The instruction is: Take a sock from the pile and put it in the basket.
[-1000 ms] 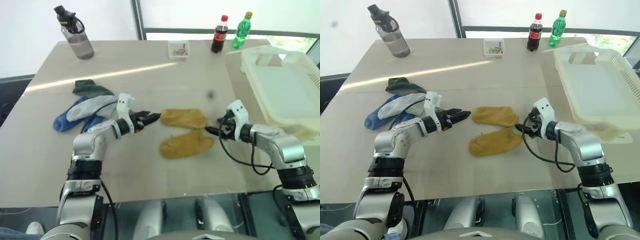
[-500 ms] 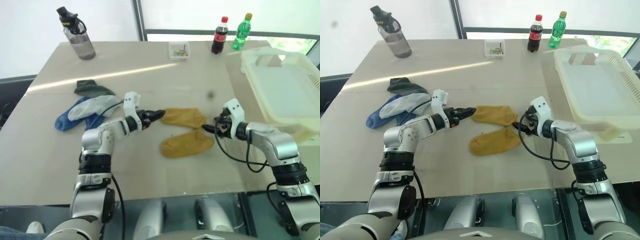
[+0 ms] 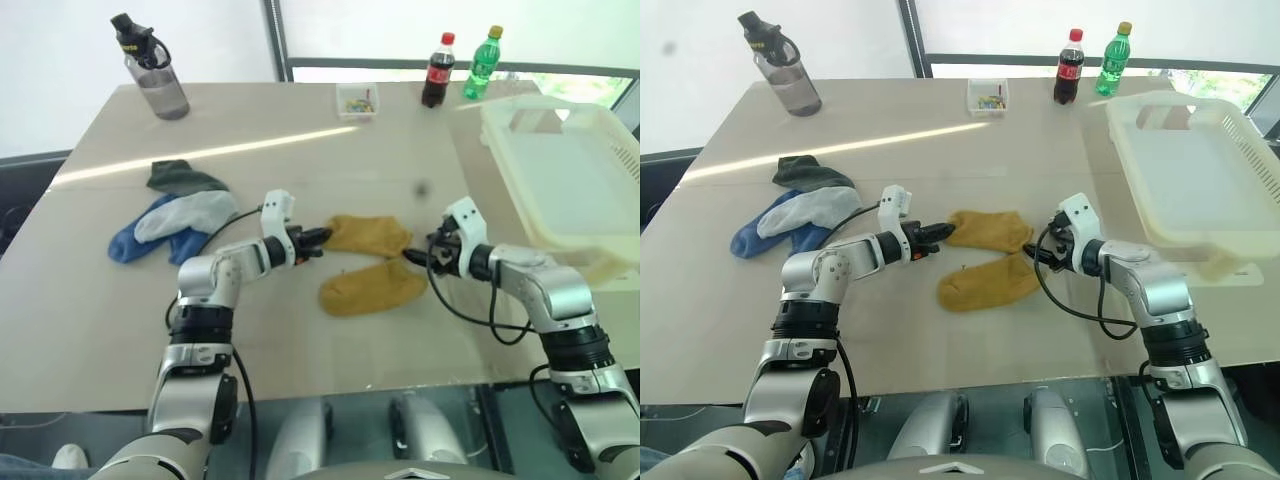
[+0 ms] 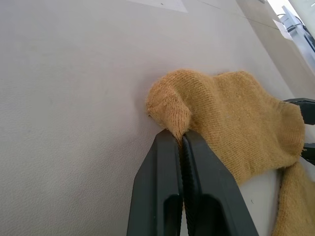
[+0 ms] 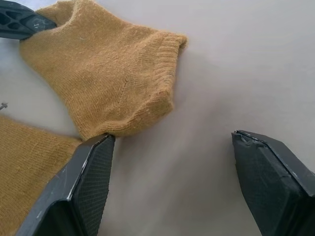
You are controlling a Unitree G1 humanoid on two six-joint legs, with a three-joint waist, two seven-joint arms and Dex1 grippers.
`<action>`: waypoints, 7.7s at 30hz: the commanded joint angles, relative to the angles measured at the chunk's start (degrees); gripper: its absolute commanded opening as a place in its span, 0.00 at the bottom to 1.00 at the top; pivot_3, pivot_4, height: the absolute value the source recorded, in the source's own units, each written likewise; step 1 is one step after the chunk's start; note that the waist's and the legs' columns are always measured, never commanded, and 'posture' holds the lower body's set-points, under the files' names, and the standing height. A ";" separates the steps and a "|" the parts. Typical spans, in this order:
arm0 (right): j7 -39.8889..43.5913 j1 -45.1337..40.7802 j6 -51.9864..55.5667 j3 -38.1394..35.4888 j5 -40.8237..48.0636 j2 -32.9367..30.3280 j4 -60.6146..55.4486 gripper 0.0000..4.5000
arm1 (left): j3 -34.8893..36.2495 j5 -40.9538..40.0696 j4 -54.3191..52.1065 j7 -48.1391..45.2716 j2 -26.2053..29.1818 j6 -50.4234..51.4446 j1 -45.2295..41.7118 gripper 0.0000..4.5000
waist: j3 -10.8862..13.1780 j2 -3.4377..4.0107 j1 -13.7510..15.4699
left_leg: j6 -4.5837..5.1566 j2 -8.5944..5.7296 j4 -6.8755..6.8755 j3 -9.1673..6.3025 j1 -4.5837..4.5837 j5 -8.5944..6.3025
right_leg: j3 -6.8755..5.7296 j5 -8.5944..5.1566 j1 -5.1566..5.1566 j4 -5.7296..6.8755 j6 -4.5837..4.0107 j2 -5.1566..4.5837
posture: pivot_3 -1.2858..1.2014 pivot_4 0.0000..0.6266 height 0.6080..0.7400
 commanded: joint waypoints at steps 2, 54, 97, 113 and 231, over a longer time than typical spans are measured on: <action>0.47 -0.32 -1.05 0.07 0.16 0.49 -1.94 0.86 | -1.09 0.14 -1.12 -0.33 -0.44 0.53 0.34 0.01 | 0.00 0.00 0.02 | 0.00 0.00 0.00 0.00 0.00 0.00 | 0.00 0.00 0.00 0.00 0.00 0.00 | 0.52 0.24 1.00; 6.51 1.15 5.68 -4.46 12.57 -1.07 -6.60 0.27 | -0.40 -0.37 -7.03 1.71 -1.06 2.22 1.69 0.00 | 0.03 -0.01 -0.04 | 0.00 0.00 -0.03 -0.02 -0.07 0.00 | -0.02 0.00 -0.04 -0.06 0.00 -0.01 | 0.52 0.24 1.00; -0.55 2.89 14.53 -9.30 17.73 -0.73 -14.22 0.01 | 15.74 -19.18 -40.26 18.68 -8.32 28.35 10.13 0.00 | 0.08 -0.03 -0.12 | 0.00 0.05 -0.05 -0.46 -0.13 -0.01 | -0.07 0.00 -0.06 -0.11 0.00 -0.02 | 0.52 0.24 1.00; -5.07 9.09 25.28 -14.79 28.07 -3.72 -27.40 0.01 | 26.57 -26.23 -59.52 29.88 -18.91 39.48 22.01 0.00 | 0.09 -0.04 -0.05 | -0.01 -0.03 -0.03 -0.52 -0.12 0.00 | -0.12 -0.02 -0.01 -0.16 0.00 -0.02 | 0.52 0.24 1.00; -12.08 20.06 18.84 -14.19 30.36 -9.12 -28.99 0.37 | -5.56 -35.93 -54.02 37.77 6.33 2.54 36.49 0.00 | 0.12 -0.04 0.12 | 0.00 -0.03 -0.12 -0.59 -0.21 -0.01 | -0.18 -0.19 -0.03 -0.39 -0.24 -0.05 | 0.52 0.24 1.00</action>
